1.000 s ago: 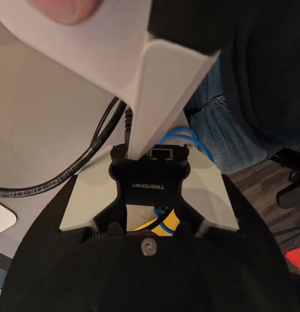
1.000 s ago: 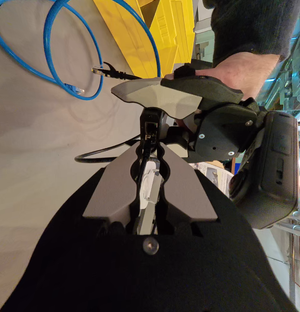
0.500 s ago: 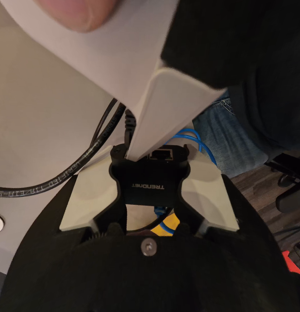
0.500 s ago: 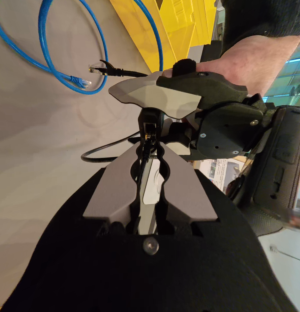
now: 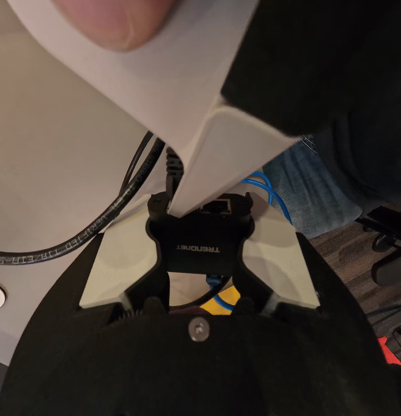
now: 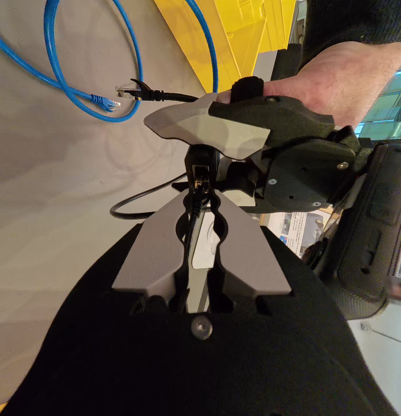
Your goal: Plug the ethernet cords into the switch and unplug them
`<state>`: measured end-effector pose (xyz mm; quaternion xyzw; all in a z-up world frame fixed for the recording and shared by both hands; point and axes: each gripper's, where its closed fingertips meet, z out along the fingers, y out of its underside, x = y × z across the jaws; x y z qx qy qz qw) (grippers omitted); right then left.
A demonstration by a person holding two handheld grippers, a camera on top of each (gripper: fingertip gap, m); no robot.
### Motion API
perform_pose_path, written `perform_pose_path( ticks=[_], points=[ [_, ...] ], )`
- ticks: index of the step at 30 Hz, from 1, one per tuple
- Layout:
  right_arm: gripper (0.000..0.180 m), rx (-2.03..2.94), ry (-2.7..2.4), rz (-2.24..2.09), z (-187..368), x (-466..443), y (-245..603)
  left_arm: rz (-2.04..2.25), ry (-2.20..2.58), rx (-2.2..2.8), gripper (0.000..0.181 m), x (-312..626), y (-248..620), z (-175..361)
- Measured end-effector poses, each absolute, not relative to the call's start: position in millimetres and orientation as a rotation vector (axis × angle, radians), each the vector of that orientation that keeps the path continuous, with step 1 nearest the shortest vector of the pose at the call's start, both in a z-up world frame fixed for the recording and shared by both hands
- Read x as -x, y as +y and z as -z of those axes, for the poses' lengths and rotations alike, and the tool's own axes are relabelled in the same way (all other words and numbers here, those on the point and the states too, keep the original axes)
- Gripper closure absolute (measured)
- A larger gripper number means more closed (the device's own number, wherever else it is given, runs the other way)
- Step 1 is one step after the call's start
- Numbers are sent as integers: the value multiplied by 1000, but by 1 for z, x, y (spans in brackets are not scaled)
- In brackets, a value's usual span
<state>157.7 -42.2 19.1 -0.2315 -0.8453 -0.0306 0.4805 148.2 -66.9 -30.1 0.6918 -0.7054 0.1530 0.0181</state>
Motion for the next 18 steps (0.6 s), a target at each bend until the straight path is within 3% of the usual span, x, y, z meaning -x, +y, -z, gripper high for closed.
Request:
perform_pose_path(
  ticks=[1,18],
  points=[
    [166,565,-2061,76,-19,-158,-42,-479,-2191,-2150,106,-148,-67,30],
    [169,578,-2027,137,-23,-159,-40,-491,-2205,-2157,107,-151,-66,27]
  ],
)
